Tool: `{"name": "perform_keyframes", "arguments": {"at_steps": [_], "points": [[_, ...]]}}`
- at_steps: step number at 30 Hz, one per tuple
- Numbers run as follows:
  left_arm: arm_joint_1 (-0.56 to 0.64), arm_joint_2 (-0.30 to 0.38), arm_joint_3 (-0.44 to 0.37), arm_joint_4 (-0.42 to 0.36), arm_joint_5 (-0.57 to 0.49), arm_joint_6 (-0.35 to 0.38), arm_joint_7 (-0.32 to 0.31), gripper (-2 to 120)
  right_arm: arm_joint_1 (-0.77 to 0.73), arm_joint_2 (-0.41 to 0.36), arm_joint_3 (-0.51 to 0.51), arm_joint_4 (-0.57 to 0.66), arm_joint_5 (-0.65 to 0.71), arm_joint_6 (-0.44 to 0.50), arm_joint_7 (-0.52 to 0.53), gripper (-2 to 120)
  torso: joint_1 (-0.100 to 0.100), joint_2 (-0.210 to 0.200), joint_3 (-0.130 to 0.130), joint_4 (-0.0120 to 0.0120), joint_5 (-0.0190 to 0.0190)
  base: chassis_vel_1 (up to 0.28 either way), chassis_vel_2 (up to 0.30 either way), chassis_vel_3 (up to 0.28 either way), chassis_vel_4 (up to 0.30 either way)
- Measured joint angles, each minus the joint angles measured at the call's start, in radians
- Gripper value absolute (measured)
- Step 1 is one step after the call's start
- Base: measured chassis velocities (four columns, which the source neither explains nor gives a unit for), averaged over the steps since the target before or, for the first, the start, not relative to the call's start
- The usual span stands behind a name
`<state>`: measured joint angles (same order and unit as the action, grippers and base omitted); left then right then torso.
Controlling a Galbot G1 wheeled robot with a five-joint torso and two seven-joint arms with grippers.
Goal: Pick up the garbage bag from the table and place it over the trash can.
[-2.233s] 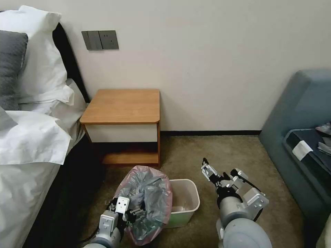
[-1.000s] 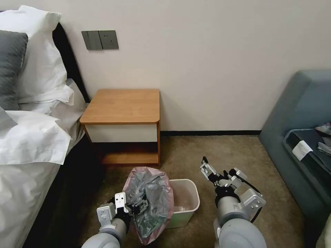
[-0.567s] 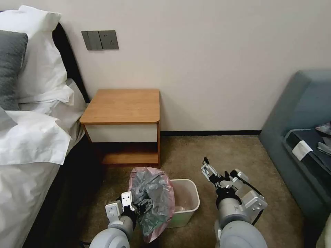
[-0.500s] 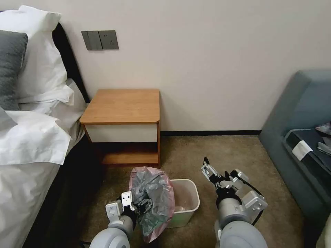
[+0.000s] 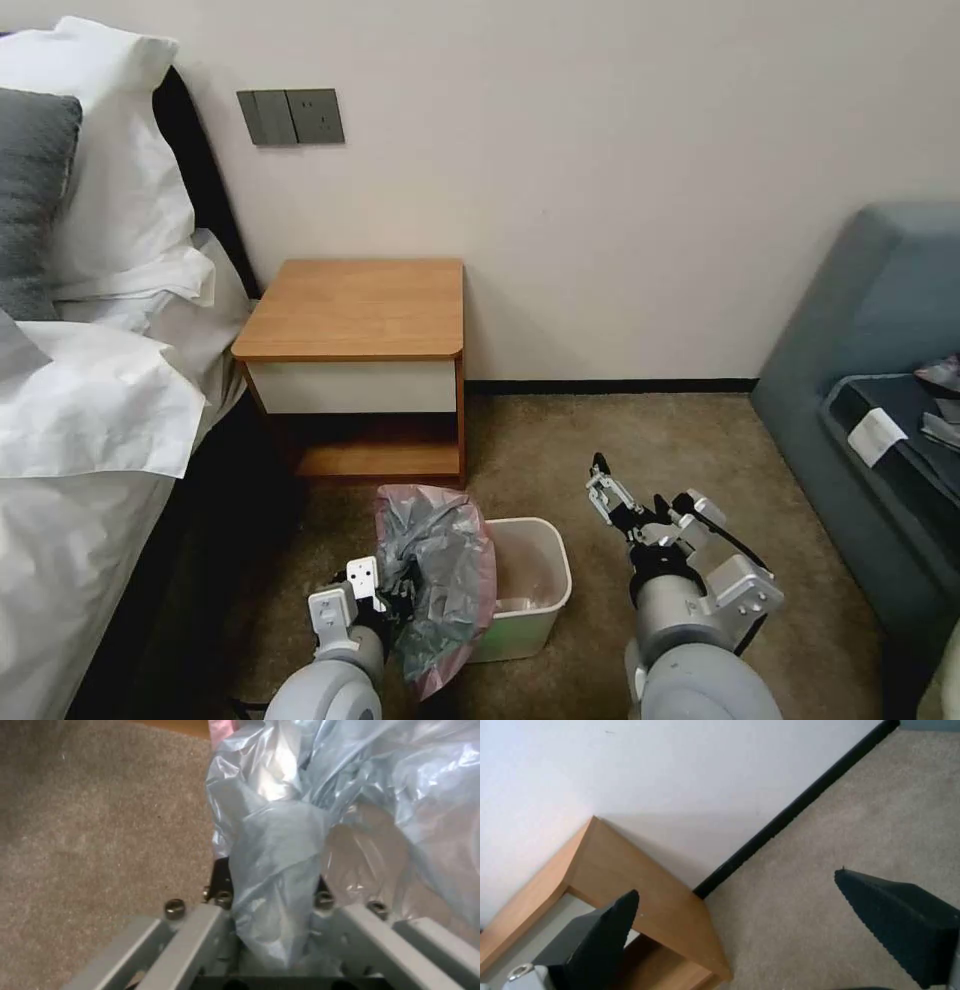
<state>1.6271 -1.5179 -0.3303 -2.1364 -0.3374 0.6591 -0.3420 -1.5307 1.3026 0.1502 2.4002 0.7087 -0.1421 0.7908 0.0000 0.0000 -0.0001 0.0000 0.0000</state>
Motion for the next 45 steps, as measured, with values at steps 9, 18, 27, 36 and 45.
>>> {"name": "perform_keyframes", "arguments": {"at_steps": [9,18,27,36,45], "points": [[0.033,0.074,0.01,-0.002,0.066,-0.181,0.056,5,0.0,-0.009,-0.03,0.019,0.007,-0.006,-0.034,100,0.0,0.0,0.0,-0.0001,-0.0005,0.0,0.0,0.0,0.0],[0.04,0.138,-0.036,0.034,0.176,-0.527,0.194,5,-0.01,-0.109,-0.07,0.1,0.259,-0.128,-0.307,100,0.0,0.0,0.0,0.0,-0.0003,0.0,0.0,0.0,0.0],[0.033,0.175,-0.073,0.036,0.12,-0.676,0.297,4,0.101,-0.147,-0.158,0.027,0.385,-0.272,-0.332,100,0.0,0.0,0.0,0.0,0.0,0.0,0.0,0.0,0.0],[0.036,0.188,-0.107,0.011,0.029,-0.712,0.348,4,0.129,-0.17,-0.177,-0.054,0.309,-0.318,-0.467,100,0.0,0.0,0.0,0.0,-0.0001,0.0,0.0,0.0,0.0],[0.052,0.186,-0.114,0.0,0.028,-0.726,0.35,4,0.159,-0.183,-0.143,-0.07,0.243,-0.319,-0.515,100,0.0,0.0,0.0,-0.0001,0.0,0.0,0.0,0.0,0.0]]}}
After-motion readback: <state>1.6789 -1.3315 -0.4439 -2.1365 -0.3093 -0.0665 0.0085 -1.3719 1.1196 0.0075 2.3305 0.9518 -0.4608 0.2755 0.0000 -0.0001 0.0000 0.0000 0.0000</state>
